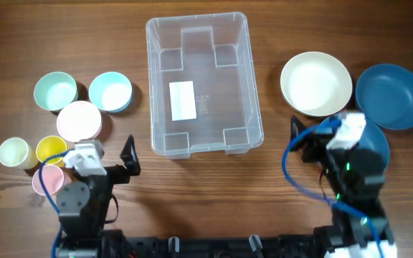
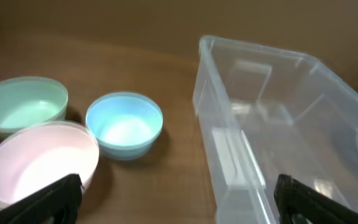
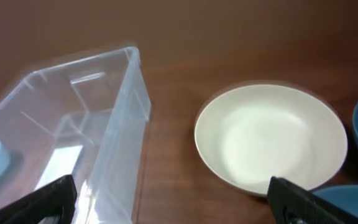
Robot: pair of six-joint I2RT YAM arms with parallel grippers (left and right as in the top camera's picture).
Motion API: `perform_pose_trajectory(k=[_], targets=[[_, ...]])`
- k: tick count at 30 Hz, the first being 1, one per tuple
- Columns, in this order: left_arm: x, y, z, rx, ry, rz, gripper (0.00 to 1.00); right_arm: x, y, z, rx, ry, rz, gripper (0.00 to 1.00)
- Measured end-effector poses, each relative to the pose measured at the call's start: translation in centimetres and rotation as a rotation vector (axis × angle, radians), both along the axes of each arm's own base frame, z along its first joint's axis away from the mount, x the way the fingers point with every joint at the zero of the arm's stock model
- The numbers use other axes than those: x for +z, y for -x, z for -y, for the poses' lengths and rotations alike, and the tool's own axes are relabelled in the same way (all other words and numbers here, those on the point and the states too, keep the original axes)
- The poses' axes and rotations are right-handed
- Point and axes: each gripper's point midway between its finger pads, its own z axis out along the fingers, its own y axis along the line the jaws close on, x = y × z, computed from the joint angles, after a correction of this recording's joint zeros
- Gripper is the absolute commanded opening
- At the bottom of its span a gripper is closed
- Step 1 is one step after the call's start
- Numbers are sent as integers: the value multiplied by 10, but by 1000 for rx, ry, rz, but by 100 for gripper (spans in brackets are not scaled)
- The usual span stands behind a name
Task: Pack container
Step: 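Grasp the cream plate rim with the right gripper and lift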
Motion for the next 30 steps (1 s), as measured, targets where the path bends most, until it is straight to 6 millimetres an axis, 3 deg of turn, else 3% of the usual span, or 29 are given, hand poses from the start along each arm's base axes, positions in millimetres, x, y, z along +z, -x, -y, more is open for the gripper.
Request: perform_pose_trajectory(k=[5,8,11,14,17,19,21,22,25,30], targets=[[28,-12,0,2,6,-307,100,-10,-39,-8,63,72,-356,100],[38,-25,0,2,6,-439,100,-21,-52,-15,100,67,-458,100],[26,-27,6,-27,24,-525,100,-32,-47,-15,109,72,-514,98],[22,-26,11,-52,49,-545,100,-30,-40,-10,91,76,-596,95],[21,-25,13,-53,61,-551,100,-6,-67,10,39,92,-644,98],[19,-27,13,-52,64,-563,100,-7,-84,18,25,122,-679,98],[15,-28,13,-51,65,-577,100,-29,-101,20,21,142,-737,93],[15,-29,13,-50,67,-576,100,-56,-105,22,26,152,-808,90],[16,-30,13,-49,67,-569,100,-107,-109,23,36,163,-929,89],[17,-31,11,-40,60,-563,100,-152,-114,17,68,200,-1006,82]])
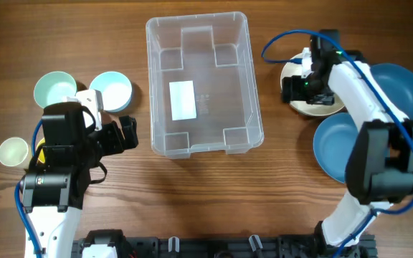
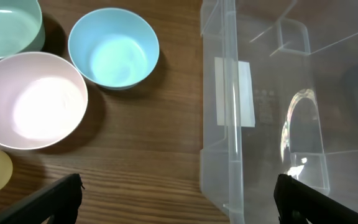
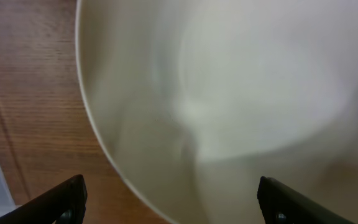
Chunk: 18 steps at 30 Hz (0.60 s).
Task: Pack container
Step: 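Grasp the cream plate rim with the right gripper and lift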
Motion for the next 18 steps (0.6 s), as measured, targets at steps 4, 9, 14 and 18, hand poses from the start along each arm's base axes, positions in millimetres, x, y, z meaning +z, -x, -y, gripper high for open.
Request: perform_pose_trajectory(k=[4,9,14,18], targets=[[3,-3,0,1,-1,17,100,-27,-5,-1,18,21,-28,60],[3,-3,0,1,-1,18,100,-31,-9,0,18,31,-18,41],[3,-4,0,1,-1,21,100,-30,-13,0,21,32,-1,19],[4,-4,0,1,-1,24,100,-27,-19,3,25,55,22,4]])
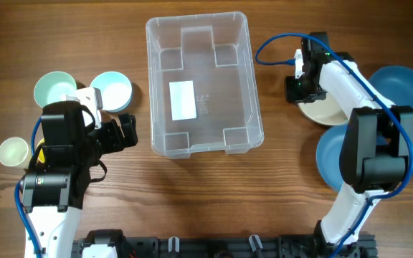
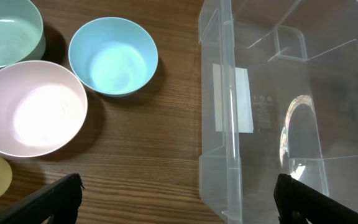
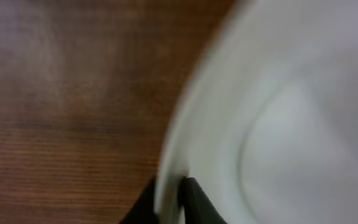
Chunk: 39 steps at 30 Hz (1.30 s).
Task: Pack container
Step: 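Grasp the cream plate rim with the right gripper and lift, then lower the cream plate into the clear bin and release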
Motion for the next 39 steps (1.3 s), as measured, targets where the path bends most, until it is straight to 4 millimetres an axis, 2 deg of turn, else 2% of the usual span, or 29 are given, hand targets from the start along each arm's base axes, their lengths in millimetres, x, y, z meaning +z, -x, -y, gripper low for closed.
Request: perform_pose_trajectory(k=[8,10,13,15,16,17,18,20,21,24,26,27,29,31,33,37,38,39], targets=[[2,-2,-1,2,-2,10,99,4,-3,3,-2,37,12,4],[2,-2,-1,2,-2,11,100,18,-12,-2,8,40,31,4],[3,-3,-1,2,-3,17,100,60,-34,-25,51,10,103,4],[4,-4,-1,2,-3,22,99,109,-49,-43,85,-12,213,4],[4,-4,-1,2,-3,22,99,142,-53,-55,129,-20,288,4],[4,-4,-1,2,-2,22,99,187,-53,-74,199,-26,395,4],[4,-4,-1,2,-3,24,99,212,-50,-90,261,-27,459,4],[4,-4,-1,2,-2,23,99,243,-39,-127,392,-30,546,4],[4,-4,-1,2,-3,23,99,257,-22,-175,543,-45,596,4],[4,-4,-1,2,-3,23,99,263,-5,-242,714,-81,663,4],[4,-4,-1,2,-3,23,100,259,-2,-268,767,-97,684,4],[4,-4,-1,2,-2,23,100,248,-3,-279,788,-97,674,4],[4,-4,-1,2,-3,22,99,224,-8,-289,816,-92,636,4],[4,-4,-1,2,-3,23,99,179,-11,-303,864,-93,552,4],[4,-4,-1,2,-3,23,100,148,-9,-314,899,-106,488,4],[4,-4,-1,2,-3,23,100,120,-3,-326,930,-125,433,5],[4,-4,-1,2,-3,23,100,114,-2,-327,934,-128,421,8],[4,-4,-1,2,-3,24,100,109,-3,-327,936,-126,413,17]])
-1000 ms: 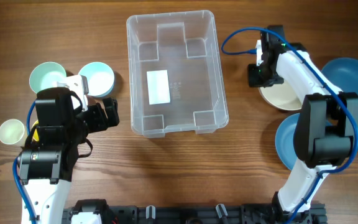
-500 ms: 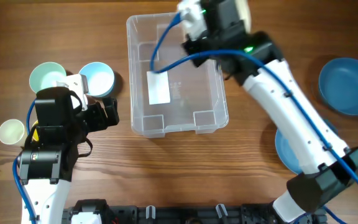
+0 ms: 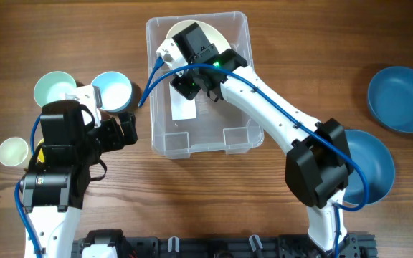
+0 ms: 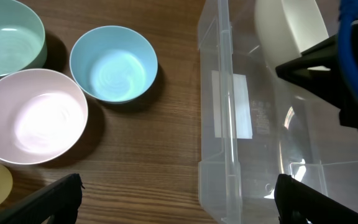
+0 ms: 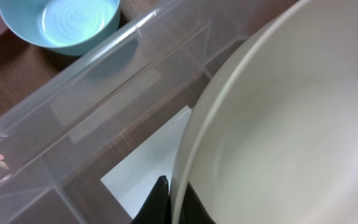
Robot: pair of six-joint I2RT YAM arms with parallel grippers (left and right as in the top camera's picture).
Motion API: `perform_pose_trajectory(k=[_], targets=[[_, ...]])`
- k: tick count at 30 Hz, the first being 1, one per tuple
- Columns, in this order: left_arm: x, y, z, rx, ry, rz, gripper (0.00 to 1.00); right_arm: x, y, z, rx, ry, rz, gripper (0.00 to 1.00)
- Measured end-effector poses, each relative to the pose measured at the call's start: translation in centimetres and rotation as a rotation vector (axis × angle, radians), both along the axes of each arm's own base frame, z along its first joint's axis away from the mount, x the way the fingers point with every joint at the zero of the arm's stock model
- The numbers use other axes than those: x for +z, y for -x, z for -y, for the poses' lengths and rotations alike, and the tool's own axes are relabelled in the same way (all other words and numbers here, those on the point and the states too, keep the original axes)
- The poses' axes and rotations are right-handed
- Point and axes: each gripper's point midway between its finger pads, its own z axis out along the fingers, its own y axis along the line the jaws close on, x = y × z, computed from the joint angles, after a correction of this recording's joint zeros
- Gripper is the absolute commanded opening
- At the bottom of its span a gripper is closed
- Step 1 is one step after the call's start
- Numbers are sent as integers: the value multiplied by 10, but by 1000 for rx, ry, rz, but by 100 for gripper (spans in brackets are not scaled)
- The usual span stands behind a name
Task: Pack container
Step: 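Lower the cream plate into the clear bin and release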
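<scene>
The clear plastic container stands at the table's middle. My right gripper reaches into it, shut on the rim of the cream bowl, which hangs tilted at the container's far end. In the right wrist view the bowl fills the frame, and the gripper pinches its edge above the container's white label. My left gripper is open above the table, just left of the container. The cream bowl also shows in the left wrist view.
Left of the container sit a light blue bowl, a pink bowl, a mint bowl and a pale yellow cup. Two dark blue bowls lie at the right.
My right gripper held the cream bowl's rim on the table right of the container. It now holds the bowl tilted inside the container's far end. The left arm has barely moved.
Both arms were at the near edge with open grippers, the cream bowl on the table at the right. Then my right gripper was open over that bowl and the left arm stood beside the small bowls. Then the right gripper was shut on the rim. Now the bowl is in the container.
</scene>
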Motion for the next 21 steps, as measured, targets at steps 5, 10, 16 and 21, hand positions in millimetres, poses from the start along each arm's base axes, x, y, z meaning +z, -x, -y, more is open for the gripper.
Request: perform_pose_trajectory(k=[5,10,16,21], targets=[[1,-1,0,0,0,3,100,2,-11,-3,-4,-1,51,31],[1,-1,0,0,0,4,100,57,-13,27,-170,-34,98,62],[1,-1,0,0,0,6,100,245,37,230,-852,-304,225,100],[1,-1,0,1,-1,6,100,224,135,421,-1672,-348,35,100]])
